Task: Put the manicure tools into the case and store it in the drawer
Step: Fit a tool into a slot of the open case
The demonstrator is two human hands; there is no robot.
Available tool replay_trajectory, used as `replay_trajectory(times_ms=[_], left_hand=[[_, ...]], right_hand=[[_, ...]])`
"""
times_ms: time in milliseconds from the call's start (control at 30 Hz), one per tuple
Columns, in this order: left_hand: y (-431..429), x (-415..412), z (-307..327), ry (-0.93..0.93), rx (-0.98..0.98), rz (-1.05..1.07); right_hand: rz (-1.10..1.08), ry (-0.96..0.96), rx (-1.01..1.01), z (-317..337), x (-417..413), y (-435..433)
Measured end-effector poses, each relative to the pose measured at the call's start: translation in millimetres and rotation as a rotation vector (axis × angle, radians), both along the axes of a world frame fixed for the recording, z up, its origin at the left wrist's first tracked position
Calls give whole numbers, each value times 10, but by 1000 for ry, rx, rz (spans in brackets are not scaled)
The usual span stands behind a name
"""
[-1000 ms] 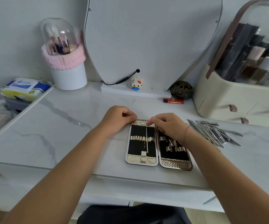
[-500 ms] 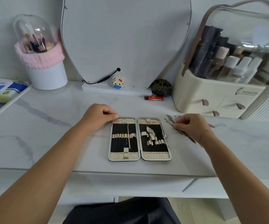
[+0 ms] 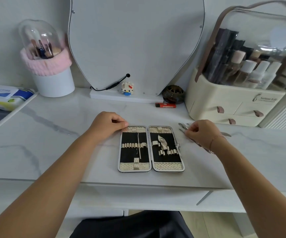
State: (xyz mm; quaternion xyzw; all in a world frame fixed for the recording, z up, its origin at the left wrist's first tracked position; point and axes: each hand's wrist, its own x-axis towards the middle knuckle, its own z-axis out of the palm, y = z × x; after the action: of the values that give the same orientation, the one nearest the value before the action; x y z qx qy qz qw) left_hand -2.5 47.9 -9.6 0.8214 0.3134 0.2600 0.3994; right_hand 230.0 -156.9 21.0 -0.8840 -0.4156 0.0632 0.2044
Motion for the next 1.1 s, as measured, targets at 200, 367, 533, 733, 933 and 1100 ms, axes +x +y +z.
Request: replay_trajectory(times_ms=[200,367,533,733,933,1100], left_hand=[[-6,2,7,2,-9,-2],[-12,5,16,11,-9,1],[2,7,10,17,-10,1],[19,16,-14,19,-11,1],[10,15,-7,16,-19,14],[3,19,-8,18,-23,16]], right_hand=[[113,316,241,84,-103,4],[257,730,280,170,-363,140],[273,680,223,75,-493,299],[299,684,253,31,-549,301],[318,515,200,-5,-544,315],[318,292,106,-8,-504,305]])
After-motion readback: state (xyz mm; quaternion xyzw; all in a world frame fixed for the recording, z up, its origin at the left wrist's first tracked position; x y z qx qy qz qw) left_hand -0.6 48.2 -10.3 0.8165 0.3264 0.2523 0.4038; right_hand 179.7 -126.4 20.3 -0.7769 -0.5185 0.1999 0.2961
